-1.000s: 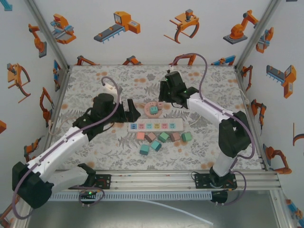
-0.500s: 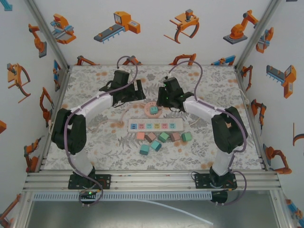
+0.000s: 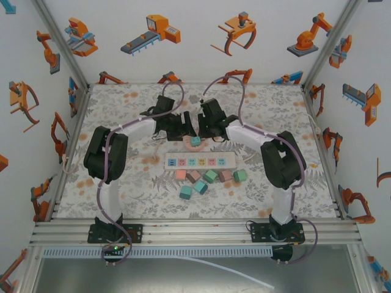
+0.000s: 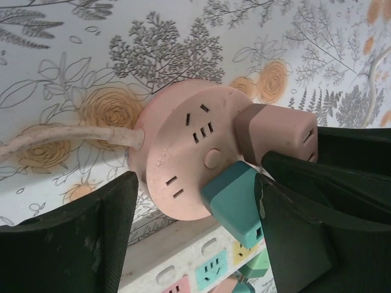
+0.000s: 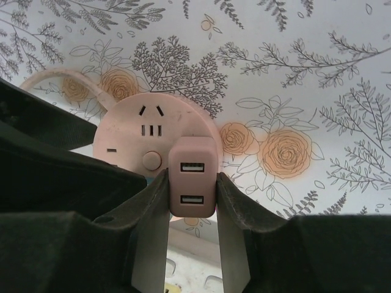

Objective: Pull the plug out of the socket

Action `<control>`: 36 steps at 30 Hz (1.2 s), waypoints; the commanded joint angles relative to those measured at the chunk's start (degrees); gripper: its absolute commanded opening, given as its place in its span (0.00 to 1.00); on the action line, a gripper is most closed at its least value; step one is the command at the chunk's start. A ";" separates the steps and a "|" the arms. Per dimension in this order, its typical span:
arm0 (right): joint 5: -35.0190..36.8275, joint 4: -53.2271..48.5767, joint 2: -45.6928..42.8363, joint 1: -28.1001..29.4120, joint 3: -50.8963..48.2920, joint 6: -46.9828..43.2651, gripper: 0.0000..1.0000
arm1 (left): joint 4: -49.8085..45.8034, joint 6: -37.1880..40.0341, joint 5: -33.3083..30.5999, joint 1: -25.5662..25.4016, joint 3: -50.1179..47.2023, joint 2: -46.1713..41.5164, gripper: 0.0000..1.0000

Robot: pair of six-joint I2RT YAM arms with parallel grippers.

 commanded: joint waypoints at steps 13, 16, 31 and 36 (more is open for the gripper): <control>-6.07 -4.68 4.50 0.51 10.05 -5.97 0.40 | -3.19 -1.55 -3.05 -2.24 -5.94 0.06 0.65; -4.13 -6.86 5.15 0.51 11.21 -5.34 0.42 | -3.17 -2.69 -4.72 -2.57 -7.57 0.11 0.62; -0.45 -9.21 3.19 1.18 3.62 -1.04 0.45 | -2.68 -5.38 -9.98 -2.59 -9.59 0.97 0.57; -1.82 -6.73 3.75 1.56 3.05 -0.25 0.34 | -1.59 -5.87 -8.96 -3.06 -9.83 2.36 0.55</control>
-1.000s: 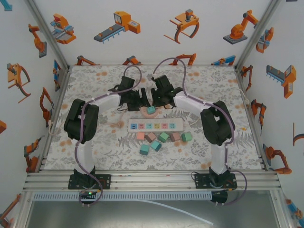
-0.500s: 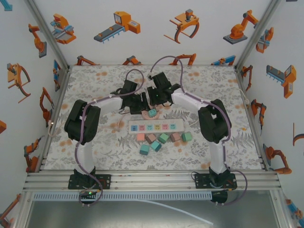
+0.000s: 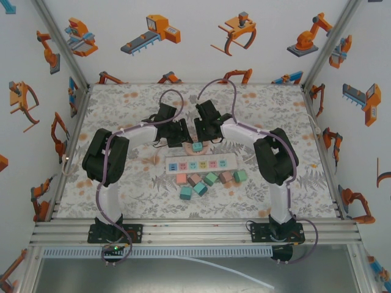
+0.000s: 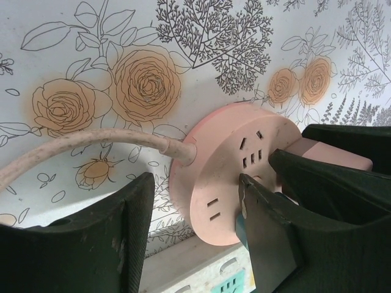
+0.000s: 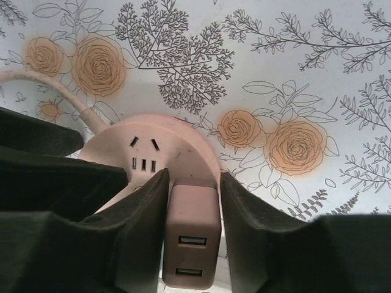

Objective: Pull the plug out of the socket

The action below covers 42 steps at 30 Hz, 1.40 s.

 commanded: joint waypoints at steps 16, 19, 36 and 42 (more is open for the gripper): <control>0.64 -8.48 -2.88 3.21 11.52 2.65 0.00 | -12.95 -2.44 -15.47 -4.74 -2.36 8.30 0.17; 0.69 -8.43 -3.59 2.95 11.44 3.80 0.00 | -14.10 -3.17 -19.20 -4.81 -2.22 8.70 0.14; -0.60 -2.49 -8.75 0.27 4.98 7.24 0.00 | -13.02 -2.87 -22.25 -4.68 -2.21 10.36 0.11; 10.34 -7.26 -6.21 2.73 7.58 -2.34 0.00 | -12.81 -2.78 -23.61 -4.82 -2.61 10.32 0.11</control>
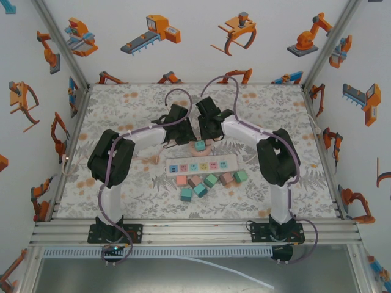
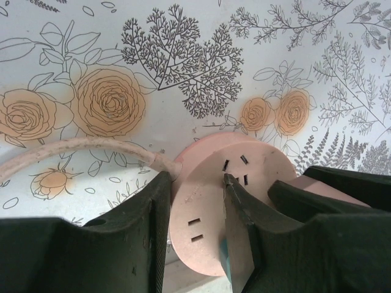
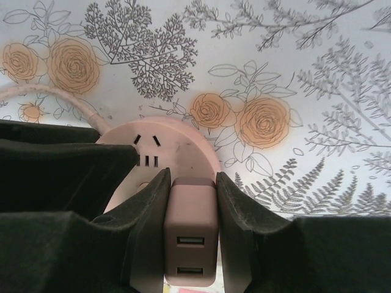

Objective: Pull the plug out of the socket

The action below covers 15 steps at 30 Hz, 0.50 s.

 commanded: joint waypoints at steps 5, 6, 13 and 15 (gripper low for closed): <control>-4.61 6.13 -8.28 0.34 0.14 1.39 0.00 | -13.38 2.73 -11.86 0.68 -5.92 8.91 0.11; -6.71 8.11 -9.41 -0.51 -1.55 3.74 0.00 | -13.65 2.64 -11.79 0.68 -5.83 9.20 0.11; -3.30 7.60 -13.78 -1.69 -4.21 3.15 0.00 | -12.66 3.10 -10.27 0.68 -5.61 7.64 0.11; -3.70 9.69 -16.64 -2.65 -6.61 4.37 0.00 | -12.68 3.25 -9.63 0.68 -5.15 6.37 0.12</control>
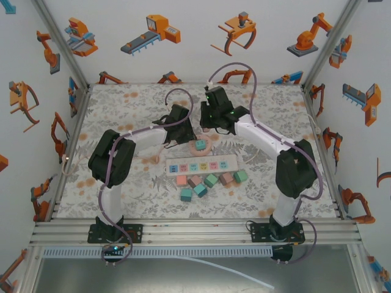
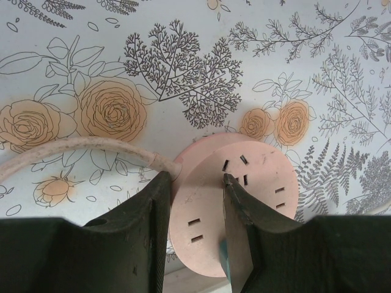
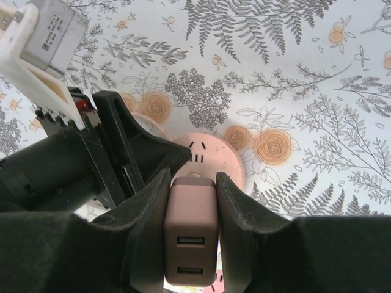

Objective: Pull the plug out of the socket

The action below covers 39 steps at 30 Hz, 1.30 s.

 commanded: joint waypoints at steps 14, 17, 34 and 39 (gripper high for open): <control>-5.19 18.27 -30.72 -5.79 -23.78 8.27 0.00 | -10.33 4.17 -2.13 4.69 -0.17 -2.15 0.26; -4.85 17.81 -34.91 -6.19 -26.93 9.17 0.00 | -9.91 5.21 -0.85 5.36 1.05 -3.57 0.36; -16.62 16.24 -47.85 -6.51 -42.92 21.16 0.00 | -1.05 14.97 15.66 7.98 -6.17 -26.93 0.53; -25.60 13.73 -45.36 -6.21 -46.83 20.31 0.00 | -0.06 25.34 27.67 7.77 -12.28 -38.03 0.56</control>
